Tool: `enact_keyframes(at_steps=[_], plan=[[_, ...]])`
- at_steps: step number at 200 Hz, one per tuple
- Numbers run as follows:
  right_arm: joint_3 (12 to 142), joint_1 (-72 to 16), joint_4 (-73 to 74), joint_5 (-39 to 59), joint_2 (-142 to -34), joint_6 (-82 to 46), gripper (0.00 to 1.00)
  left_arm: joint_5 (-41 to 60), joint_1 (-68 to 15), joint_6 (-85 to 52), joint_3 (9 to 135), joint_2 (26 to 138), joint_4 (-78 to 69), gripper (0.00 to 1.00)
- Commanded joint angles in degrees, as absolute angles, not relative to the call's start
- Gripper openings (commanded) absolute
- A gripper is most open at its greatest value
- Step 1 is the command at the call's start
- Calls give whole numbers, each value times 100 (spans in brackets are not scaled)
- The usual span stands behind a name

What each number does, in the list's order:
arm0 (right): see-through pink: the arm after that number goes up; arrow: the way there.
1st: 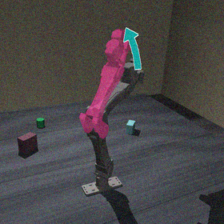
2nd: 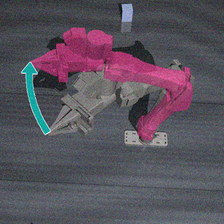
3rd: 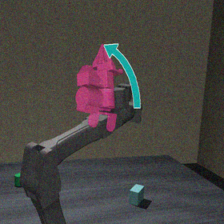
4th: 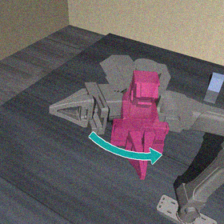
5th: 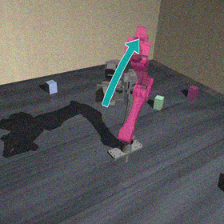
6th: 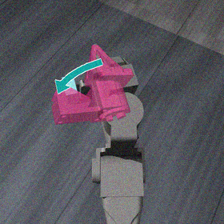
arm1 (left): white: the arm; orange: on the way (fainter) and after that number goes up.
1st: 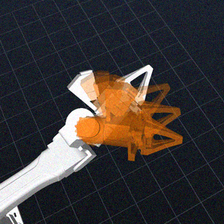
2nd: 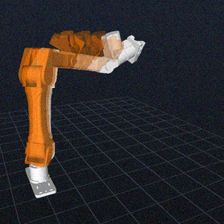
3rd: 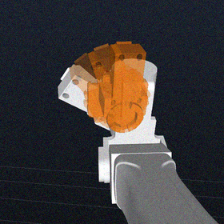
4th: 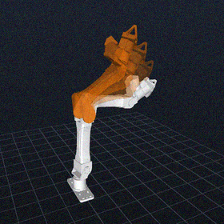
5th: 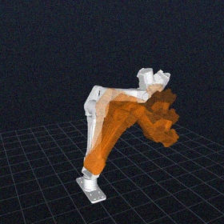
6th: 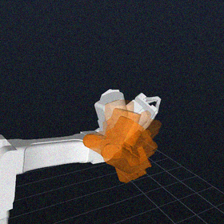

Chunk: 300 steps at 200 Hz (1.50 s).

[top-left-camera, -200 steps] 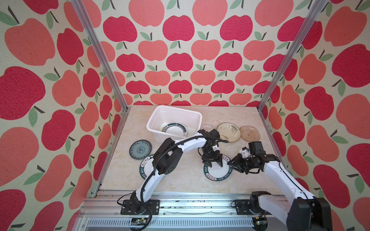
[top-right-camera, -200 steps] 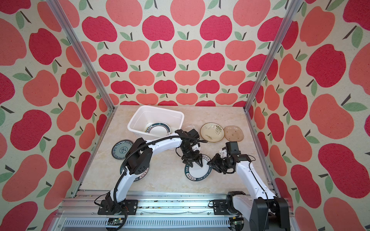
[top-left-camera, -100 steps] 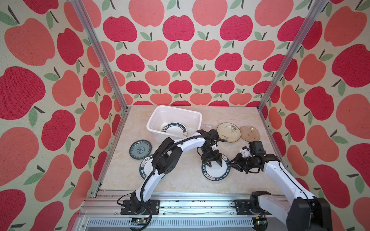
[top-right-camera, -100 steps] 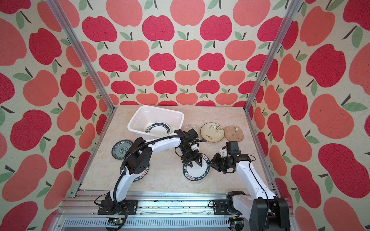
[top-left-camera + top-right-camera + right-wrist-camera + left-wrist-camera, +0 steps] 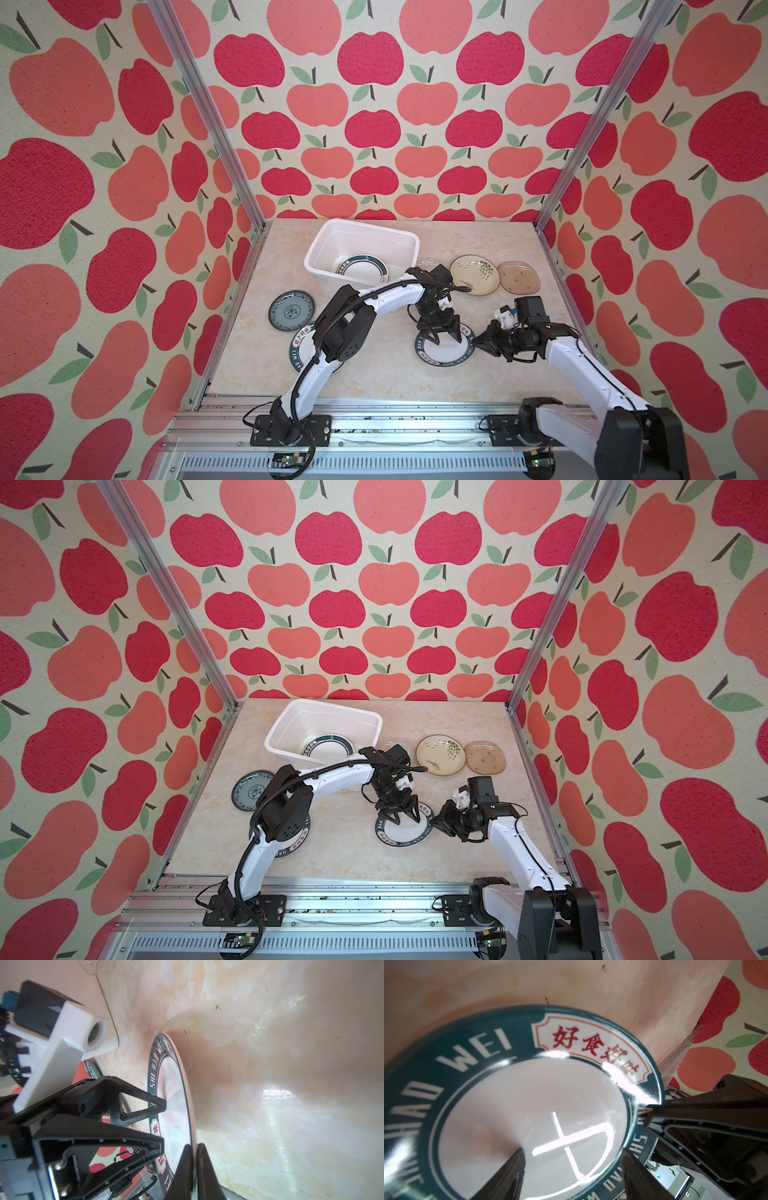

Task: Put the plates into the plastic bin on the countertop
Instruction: 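Grip the green-rimmed plate rim with both grippers and tilt it up, then lift the green-rimmed plate upright with the right gripper while the left gripper steadies it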

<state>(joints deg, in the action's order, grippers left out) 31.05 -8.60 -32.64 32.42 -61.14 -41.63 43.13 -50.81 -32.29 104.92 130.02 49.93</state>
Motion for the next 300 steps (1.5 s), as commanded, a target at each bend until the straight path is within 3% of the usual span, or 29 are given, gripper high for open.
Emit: enact_keyframes(at_steps=[1, 79, 140, 216, 273, 300], plan=[[3216, -892, -3167, 3474, -6104, -4129, 4, 4374, -5133, -3269, 10371, 12956, 4918, 74], [3595, -890, -3795, 3114, -5892, -3804, 0, 4265, -4916, -3497, 10248, 12114, 4127, 78], [4277, -888, -4475, 2840, -5578, -3636, 0, 3347, -4817, -3016, 10755, 10912, 4096, 86], [6150, -893, -5222, 2943, -5510, -3603, 0, 2560, -4229, -2331, 10221, 8903, 3920, 94], [7270, -1122, -4887, 3422, -5742, -3994, 0, 3349, -3162, -2686, 9047, 7955, 3756, 91], [7440, -1561, -4474, 3398, -5907, -4250, 0, 3777, -3065, -2964, 8598, 7814, 3391, 89]])
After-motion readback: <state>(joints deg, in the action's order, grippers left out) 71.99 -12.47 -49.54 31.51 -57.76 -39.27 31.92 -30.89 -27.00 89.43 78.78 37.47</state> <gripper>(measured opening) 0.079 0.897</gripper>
